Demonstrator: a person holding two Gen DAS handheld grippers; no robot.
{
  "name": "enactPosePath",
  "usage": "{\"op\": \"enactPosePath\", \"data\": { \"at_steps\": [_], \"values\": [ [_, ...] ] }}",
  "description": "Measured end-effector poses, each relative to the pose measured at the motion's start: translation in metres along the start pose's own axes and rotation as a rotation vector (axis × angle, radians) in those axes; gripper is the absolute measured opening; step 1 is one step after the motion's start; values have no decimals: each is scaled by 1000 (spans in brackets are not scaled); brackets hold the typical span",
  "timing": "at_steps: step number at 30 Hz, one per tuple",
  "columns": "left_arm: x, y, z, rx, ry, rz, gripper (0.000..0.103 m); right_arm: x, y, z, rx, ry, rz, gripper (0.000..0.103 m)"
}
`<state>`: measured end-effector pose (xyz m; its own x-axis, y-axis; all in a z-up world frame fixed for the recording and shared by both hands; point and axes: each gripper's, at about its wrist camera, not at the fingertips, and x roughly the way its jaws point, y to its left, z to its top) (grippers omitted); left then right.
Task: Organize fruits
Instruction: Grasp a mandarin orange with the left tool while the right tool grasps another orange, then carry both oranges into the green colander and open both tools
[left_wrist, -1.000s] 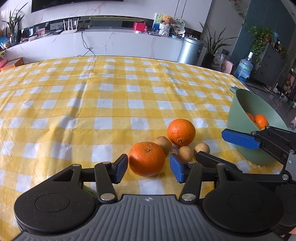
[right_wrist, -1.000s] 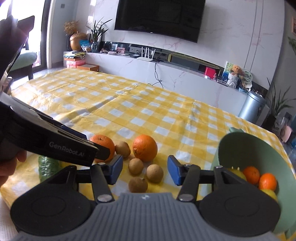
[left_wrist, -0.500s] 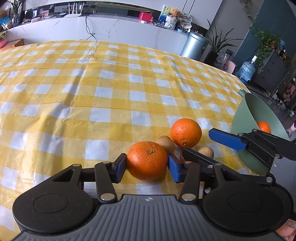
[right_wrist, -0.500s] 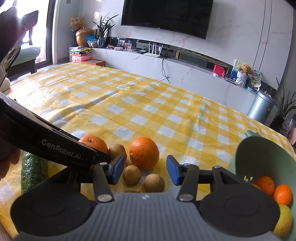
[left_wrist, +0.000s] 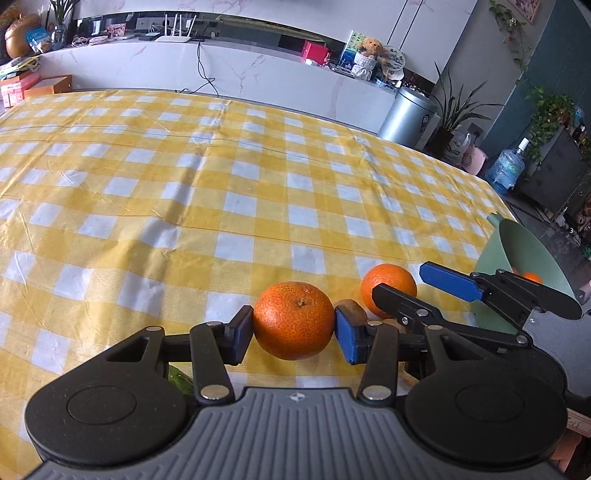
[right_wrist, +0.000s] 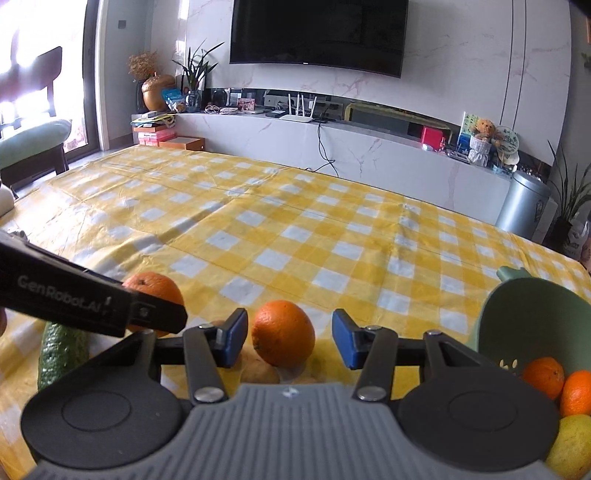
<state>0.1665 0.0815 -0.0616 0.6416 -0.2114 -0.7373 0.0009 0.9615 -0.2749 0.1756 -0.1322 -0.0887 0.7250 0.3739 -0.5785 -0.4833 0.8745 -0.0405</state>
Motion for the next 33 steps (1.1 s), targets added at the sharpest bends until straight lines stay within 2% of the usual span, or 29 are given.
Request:
{"op": "enactPosePath", "data": {
  "at_steps": [5, 7, 15, 22, 33],
  "values": [
    [1, 0, -1, 0, 1, 2, 53, 11, -3, -3, 37, 38, 23, 46],
    [1, 0, -1, 0, 0, 4, 53, 13, -5, -3, 58, 42, 42, 39],
    [-2, -2, -3, 7, -2, 10, 53, 10, -5, -5, 72, 36, 38, 37],
    [-18, -10, -3, 10, -35, 16, 53, -12, -4, 0, 61, -50, 9, 37],
    [-51, -38, -9, 47, -80, 17, 53, -77, -8, -1, 79, -159, -28, 37]
  ]
}}
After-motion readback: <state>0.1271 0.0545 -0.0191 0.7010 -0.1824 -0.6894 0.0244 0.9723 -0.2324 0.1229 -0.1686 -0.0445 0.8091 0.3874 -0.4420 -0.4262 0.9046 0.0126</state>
